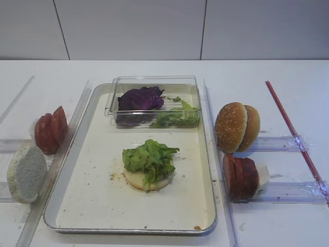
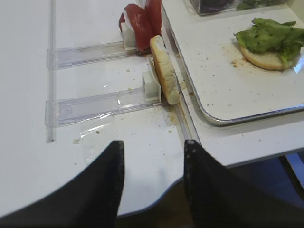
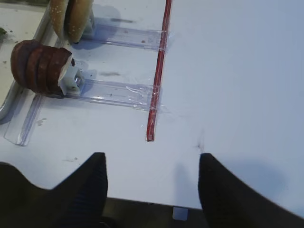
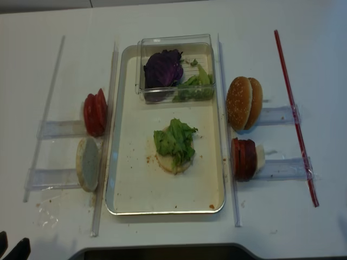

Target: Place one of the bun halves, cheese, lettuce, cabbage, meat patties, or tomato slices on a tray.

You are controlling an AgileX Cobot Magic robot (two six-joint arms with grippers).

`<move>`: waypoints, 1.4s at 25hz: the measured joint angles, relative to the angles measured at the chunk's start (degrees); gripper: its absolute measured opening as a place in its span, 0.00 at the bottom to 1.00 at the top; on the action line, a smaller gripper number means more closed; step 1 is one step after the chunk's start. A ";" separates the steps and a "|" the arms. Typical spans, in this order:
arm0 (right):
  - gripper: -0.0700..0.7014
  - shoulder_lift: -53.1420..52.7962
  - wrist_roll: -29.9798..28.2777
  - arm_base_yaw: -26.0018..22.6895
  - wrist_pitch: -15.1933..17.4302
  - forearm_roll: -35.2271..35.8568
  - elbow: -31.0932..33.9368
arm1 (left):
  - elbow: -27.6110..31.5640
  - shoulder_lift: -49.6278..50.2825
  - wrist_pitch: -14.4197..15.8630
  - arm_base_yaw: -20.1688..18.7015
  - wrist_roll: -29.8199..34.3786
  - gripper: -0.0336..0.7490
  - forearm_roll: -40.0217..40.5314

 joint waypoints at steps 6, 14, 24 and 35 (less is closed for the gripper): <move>0.68 -10.00 0.00 0.00 0.27 -0.67 4.03 | 0.00 0.00 0.00 0.00 0.00 0.41 0.00; 0.68 -13.47 -1.02 0.00 -0.57 -1.25 7.21 | 0.00 0.00 0.00 0.00 0.00 0.41 0.00; 0.58 -13.47 -1.47 0.00 -6.62 -1.87 9.19 | 0.00 0.00 0.00 0.00 0.00 0.41 0.00; 0.48 -13.47 -1.47 0.00 -7.16 -1.67 9.58 | 0.00 0.00 0.00 0.00 0.00 0.41 0.00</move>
